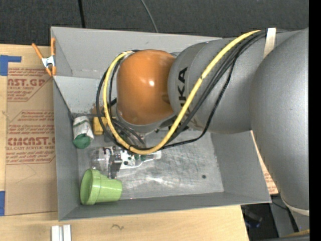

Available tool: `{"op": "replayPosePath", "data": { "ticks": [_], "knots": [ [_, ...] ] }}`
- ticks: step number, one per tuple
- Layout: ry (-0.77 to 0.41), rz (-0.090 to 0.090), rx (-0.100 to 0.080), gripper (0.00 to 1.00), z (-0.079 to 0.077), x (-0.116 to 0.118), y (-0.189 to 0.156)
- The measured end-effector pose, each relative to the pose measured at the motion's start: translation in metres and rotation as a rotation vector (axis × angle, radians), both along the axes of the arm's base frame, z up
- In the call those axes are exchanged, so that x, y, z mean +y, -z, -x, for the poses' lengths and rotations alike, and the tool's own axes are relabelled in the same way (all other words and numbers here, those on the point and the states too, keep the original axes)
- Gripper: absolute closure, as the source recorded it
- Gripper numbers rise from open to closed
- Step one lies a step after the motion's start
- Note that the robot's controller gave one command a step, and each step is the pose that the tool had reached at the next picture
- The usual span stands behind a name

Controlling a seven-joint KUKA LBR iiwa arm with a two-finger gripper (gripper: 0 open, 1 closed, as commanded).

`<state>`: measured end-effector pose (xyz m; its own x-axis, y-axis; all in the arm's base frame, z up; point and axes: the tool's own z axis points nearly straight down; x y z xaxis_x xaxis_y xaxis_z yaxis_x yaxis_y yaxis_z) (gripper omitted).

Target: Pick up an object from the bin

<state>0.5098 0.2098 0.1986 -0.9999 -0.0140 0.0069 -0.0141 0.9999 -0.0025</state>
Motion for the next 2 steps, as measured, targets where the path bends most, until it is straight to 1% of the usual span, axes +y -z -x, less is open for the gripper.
{"op": "replayPosePath", "data": {
  "ticks": [1,2],
  "knots": [
    [-0.113,-0.004,-0.009,0.0,-0.009,-0.017,-0.046],
    [-0.325,-0.005,-0.011,0.0,-0.015,-0.005,-0.048]
  ]
}}
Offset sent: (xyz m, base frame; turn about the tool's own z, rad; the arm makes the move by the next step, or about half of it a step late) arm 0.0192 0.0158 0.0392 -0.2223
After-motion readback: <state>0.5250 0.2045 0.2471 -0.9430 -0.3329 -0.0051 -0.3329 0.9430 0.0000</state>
